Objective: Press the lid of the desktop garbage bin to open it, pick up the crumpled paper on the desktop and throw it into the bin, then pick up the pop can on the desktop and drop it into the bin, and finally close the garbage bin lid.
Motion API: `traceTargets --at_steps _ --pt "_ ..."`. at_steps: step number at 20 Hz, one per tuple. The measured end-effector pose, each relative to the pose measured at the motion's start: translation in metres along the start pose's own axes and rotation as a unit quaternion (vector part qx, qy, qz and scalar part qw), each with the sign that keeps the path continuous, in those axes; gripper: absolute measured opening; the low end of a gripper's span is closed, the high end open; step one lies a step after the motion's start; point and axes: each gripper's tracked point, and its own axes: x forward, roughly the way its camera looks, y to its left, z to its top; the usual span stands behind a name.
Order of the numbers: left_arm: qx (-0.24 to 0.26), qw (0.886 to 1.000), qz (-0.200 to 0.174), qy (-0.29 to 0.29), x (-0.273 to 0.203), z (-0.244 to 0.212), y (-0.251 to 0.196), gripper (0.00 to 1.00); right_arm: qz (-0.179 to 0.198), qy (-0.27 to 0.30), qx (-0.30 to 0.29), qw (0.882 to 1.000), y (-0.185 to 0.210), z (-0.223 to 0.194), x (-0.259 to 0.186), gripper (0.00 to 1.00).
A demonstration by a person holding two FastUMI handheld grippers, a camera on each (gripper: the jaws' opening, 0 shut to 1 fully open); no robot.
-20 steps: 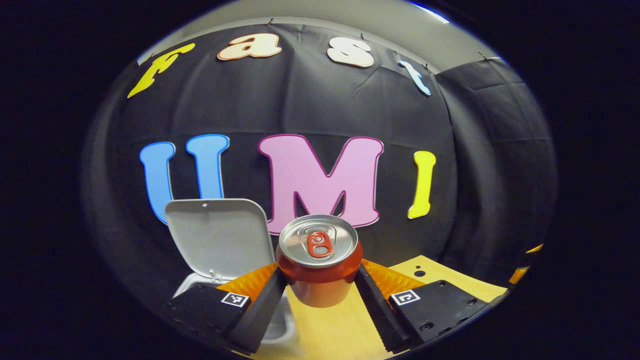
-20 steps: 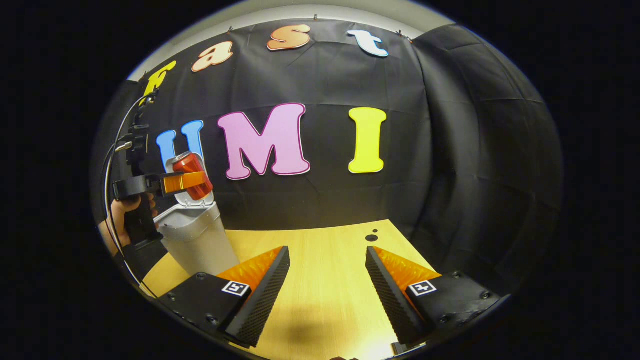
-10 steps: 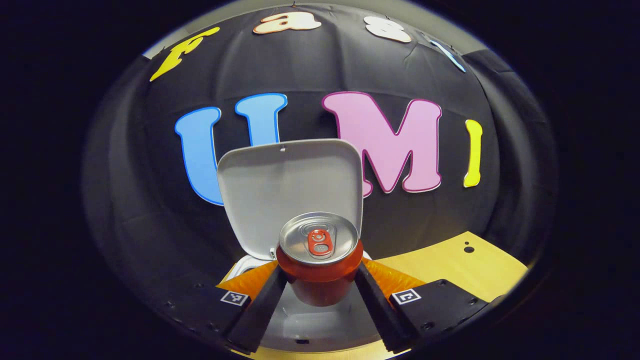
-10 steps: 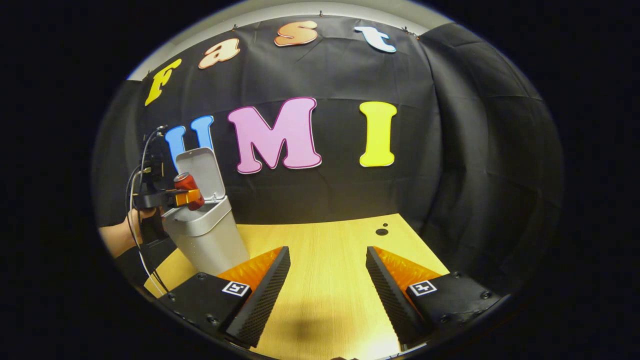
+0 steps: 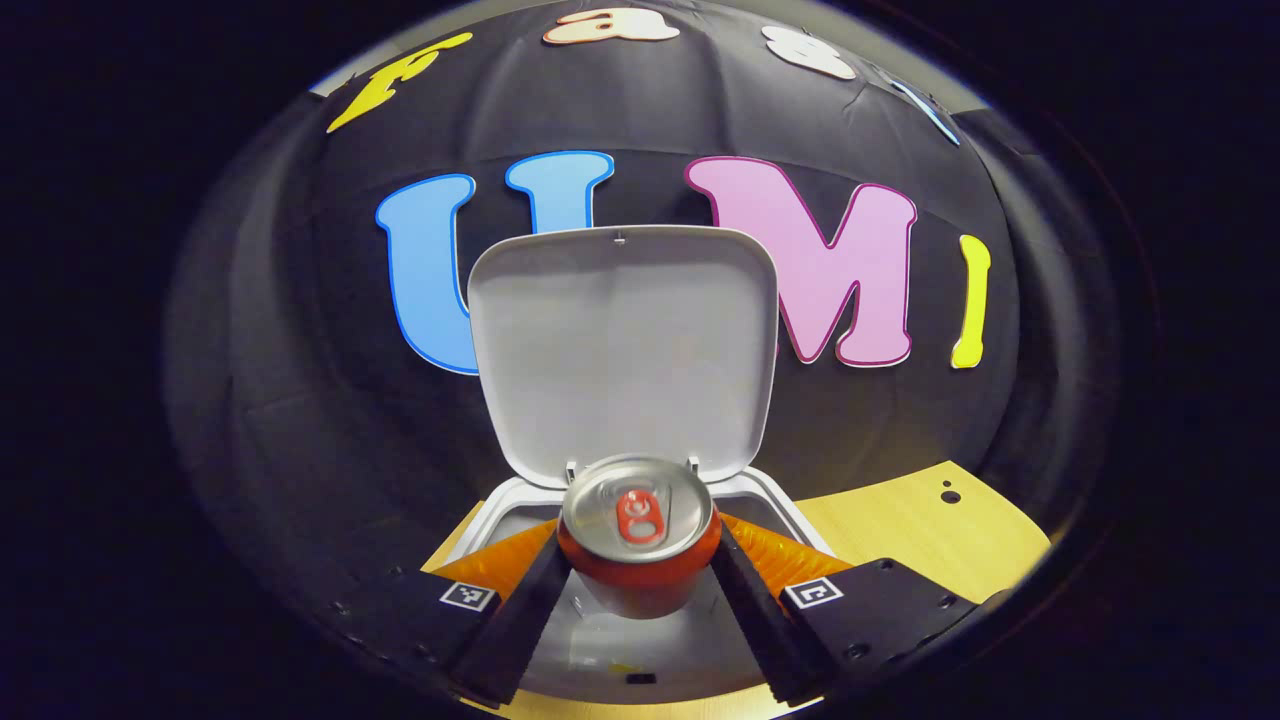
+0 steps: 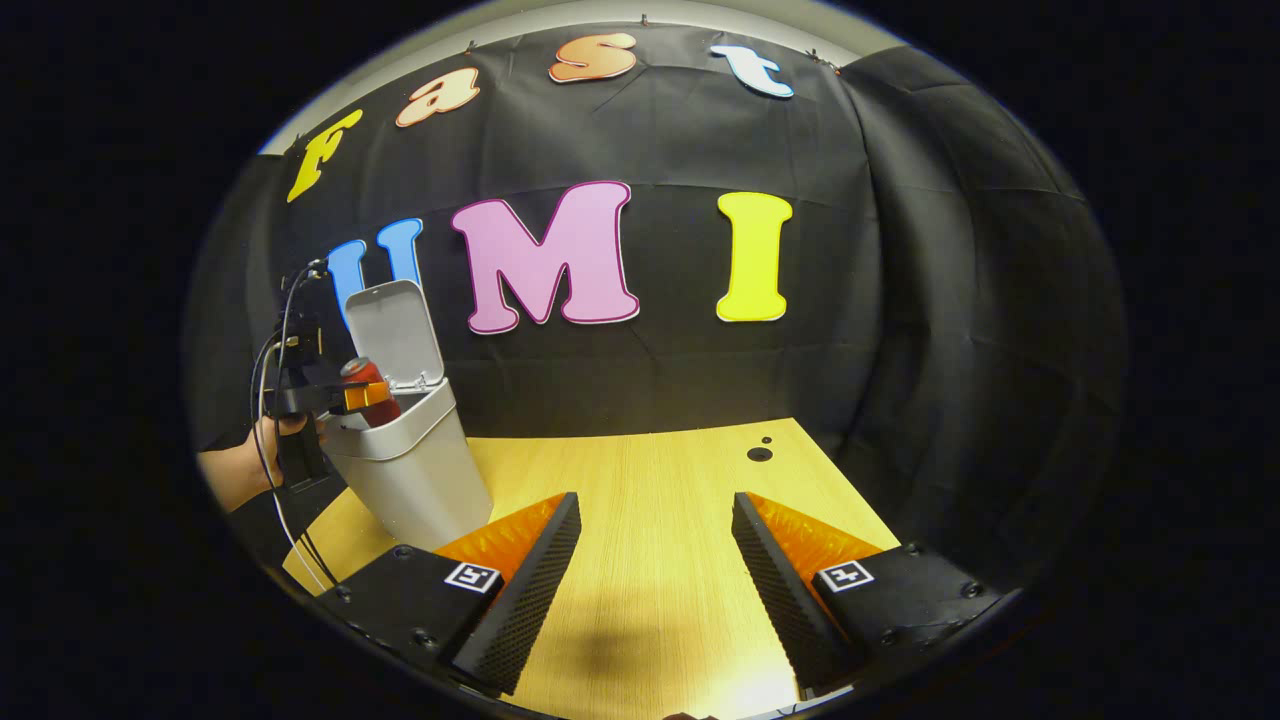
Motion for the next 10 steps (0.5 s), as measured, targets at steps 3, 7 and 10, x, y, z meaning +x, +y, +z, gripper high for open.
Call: traceTargets --at_steps 3,7,10 --pt "0.008 1.0 0.008 -0.011 -0.002 0.008 0.004 0.93 0.006 0.0 0.0 1.0 0.006 0.002 0.005 0.99" --pt "0.02 0.998 0.039 -0.053 -0.014 0.04 0.018 0.94 0.025 -0.006 -0.011 1.0 0.021 0.01 0.014 0.99" --pt "0.012 0.995 0.052 -0.087 -0.025 0.081 0.028 0.93 0.06 -0.029 -0.021 0.998 0.042 0.038 0.026 0.99"
